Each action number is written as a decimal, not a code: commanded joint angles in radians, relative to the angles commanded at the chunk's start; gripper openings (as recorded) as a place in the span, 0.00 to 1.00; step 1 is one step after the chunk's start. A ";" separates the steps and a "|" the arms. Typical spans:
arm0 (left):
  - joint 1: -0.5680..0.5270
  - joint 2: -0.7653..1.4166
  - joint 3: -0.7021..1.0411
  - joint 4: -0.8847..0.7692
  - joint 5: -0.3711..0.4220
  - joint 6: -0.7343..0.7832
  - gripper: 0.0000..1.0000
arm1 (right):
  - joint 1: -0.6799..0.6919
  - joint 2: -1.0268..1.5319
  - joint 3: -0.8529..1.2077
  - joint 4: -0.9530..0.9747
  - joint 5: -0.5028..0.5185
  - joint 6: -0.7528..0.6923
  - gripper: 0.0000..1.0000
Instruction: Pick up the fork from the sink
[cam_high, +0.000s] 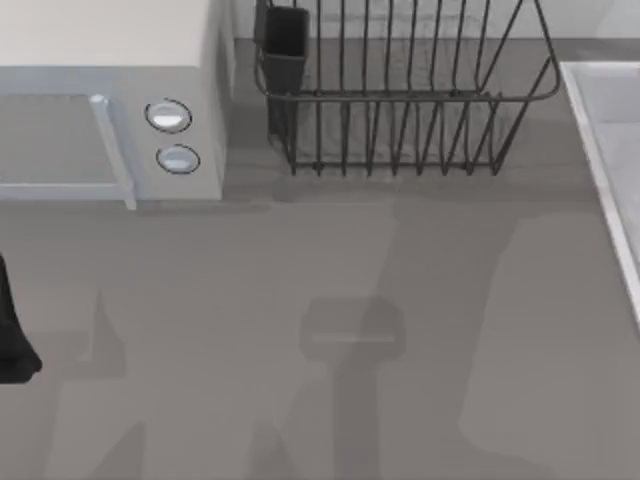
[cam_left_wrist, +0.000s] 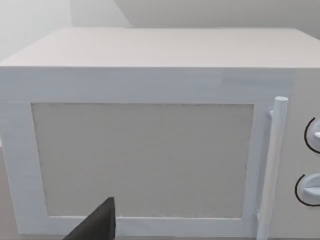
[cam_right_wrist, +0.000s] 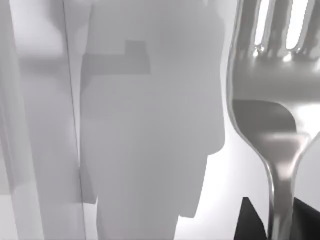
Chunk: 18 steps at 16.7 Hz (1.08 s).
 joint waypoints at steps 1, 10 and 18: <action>0.000 0.000 0.000 0.000 0.000 0.000 1.00 | 0.000 -0.008 0.013 -0.015 0.000 0.000 0.00; 0.000 0.000 0.000 0.000 0.000 0.000 1.00 | 0.101 -0.125 -0.101 -0.024 0.000 0.099 0.00; 0.000 0.000 0.000 0.000 0.000 0.000 1.00 | 0.426 -0.555 -0.530 -0.059 0.002 0.414 0.00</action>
